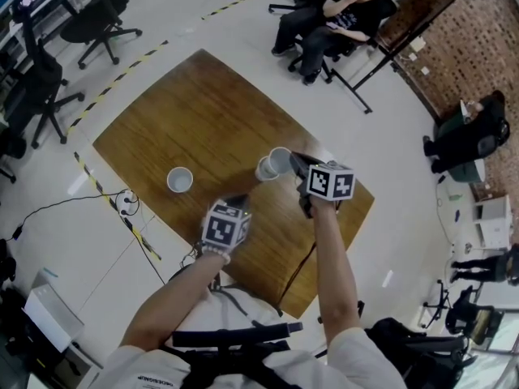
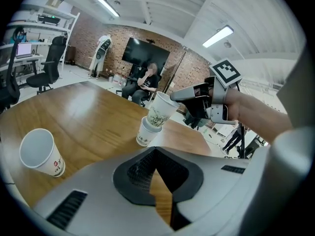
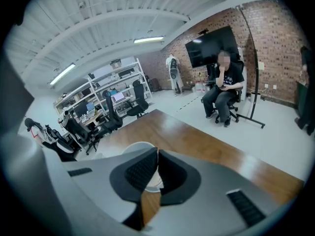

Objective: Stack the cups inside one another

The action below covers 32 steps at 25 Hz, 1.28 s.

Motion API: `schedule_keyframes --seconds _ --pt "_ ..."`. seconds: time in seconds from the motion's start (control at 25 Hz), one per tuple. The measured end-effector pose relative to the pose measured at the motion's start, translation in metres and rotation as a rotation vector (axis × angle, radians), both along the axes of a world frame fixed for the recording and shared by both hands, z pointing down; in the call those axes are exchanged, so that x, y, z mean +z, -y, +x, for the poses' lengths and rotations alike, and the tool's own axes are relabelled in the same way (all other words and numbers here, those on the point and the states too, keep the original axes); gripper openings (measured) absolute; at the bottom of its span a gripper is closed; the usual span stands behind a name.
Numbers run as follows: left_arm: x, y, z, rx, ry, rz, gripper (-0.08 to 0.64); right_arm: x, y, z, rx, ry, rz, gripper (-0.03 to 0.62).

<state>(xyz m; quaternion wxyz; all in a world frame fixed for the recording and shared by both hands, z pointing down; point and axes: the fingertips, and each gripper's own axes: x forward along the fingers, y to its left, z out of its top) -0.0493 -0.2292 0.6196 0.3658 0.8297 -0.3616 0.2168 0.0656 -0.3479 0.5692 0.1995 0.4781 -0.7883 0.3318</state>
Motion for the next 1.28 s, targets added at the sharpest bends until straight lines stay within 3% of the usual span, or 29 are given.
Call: schedule_keyframes --seconds 1.28 --pt "0.021 -0.009 -0.027 -0.055 0.027 -0.048 0.0 0.067 0.004 -0.003 0.015 0.002 -0.09 0.012"
